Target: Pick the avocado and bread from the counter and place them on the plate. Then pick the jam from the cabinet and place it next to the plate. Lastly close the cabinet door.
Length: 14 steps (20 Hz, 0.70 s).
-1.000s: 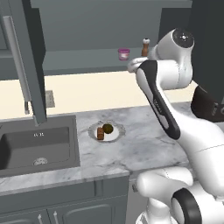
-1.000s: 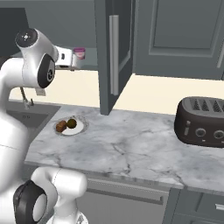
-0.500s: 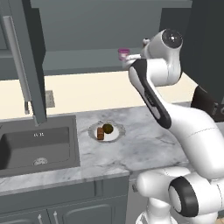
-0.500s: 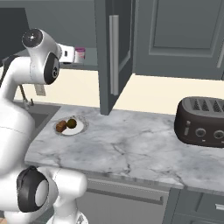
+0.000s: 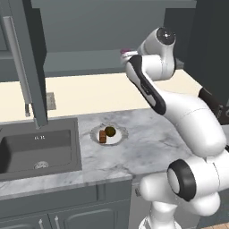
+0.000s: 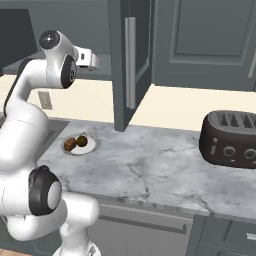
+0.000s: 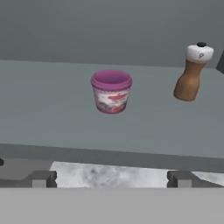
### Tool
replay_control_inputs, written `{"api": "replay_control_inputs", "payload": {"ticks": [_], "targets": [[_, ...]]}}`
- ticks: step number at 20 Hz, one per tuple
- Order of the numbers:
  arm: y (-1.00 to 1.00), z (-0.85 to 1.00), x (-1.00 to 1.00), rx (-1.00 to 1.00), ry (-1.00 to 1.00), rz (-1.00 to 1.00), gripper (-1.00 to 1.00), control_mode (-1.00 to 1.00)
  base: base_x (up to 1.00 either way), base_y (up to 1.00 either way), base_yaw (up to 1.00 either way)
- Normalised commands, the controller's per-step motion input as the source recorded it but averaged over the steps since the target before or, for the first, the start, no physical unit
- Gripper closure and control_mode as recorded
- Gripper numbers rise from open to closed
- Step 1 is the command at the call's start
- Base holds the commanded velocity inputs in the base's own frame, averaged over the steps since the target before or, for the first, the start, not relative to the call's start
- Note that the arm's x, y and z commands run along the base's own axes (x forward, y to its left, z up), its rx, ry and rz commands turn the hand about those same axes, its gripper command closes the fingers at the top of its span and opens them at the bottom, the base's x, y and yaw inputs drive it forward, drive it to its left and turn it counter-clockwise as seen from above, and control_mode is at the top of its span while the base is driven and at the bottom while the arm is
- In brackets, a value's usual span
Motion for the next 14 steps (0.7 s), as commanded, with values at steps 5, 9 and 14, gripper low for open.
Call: {"api": "replay_control_inputs", "payload": {"ticks": [5, 9, 14], "targets": [[0.03, 0.00, 0.50, 0.00, 0.00, -0.01, -1.00, -1.00, 0.00, 0.00, 0.00], [0.02, 0.00, 0.47, 0.00, 0.00, 0.00, -1.00, -1.00, 0.00, 0.00, 0.00], [0.04, 0.00, 0.41, 0.00, 0.00, 0.00, -1.00, -1.00, 0.00, 0.00, 0.00]]}}
